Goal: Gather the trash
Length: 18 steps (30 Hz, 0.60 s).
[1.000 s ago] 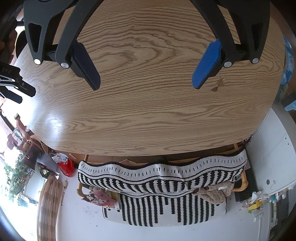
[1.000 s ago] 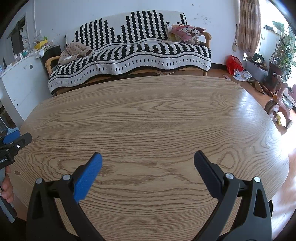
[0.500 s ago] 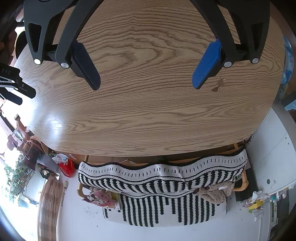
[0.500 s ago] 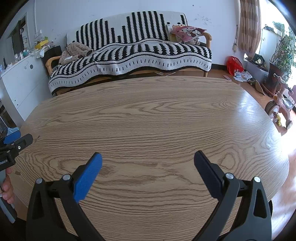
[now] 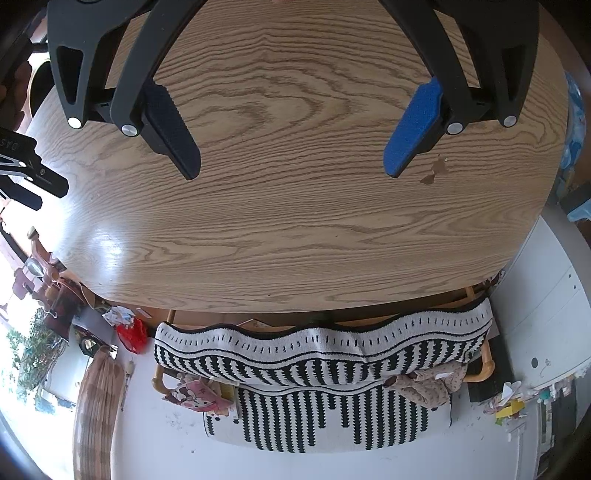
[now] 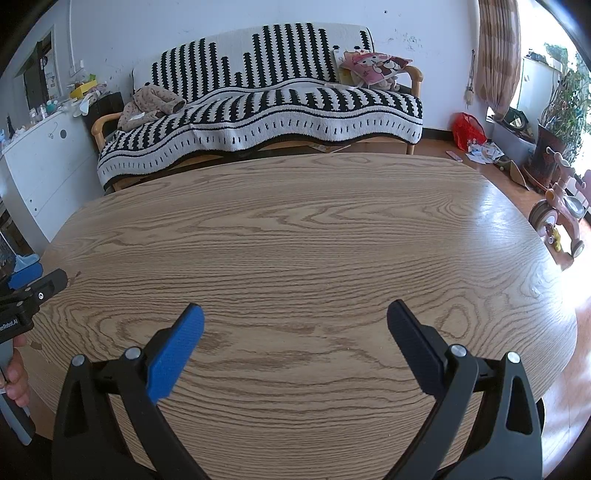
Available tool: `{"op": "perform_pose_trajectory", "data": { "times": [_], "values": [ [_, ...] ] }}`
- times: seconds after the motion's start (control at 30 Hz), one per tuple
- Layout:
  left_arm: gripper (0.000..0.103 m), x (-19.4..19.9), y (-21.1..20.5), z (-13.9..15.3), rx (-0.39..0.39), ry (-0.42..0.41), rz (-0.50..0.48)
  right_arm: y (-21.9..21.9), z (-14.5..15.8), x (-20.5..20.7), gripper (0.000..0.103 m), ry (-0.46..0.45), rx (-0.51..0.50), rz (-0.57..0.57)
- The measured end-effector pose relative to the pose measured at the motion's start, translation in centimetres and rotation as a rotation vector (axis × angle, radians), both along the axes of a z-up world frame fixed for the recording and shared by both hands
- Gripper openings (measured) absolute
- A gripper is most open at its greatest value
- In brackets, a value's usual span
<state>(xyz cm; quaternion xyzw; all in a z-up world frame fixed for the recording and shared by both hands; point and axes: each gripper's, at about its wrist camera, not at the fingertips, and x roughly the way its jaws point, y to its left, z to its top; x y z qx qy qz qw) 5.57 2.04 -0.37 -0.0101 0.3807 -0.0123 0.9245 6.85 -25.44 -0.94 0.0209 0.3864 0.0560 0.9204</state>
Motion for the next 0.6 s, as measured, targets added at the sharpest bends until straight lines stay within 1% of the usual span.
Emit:
{"op": "perform_pose_trajectory", "data": {
  "times": [0.6],
  "values": [
    [0.096, 0.04, 0.30, -0.15, 0.003, -0.001, 0.011, 0.28, 0.24, 0.14, 0.096, -0.001, -0.001, 0.003]
  ]
}}
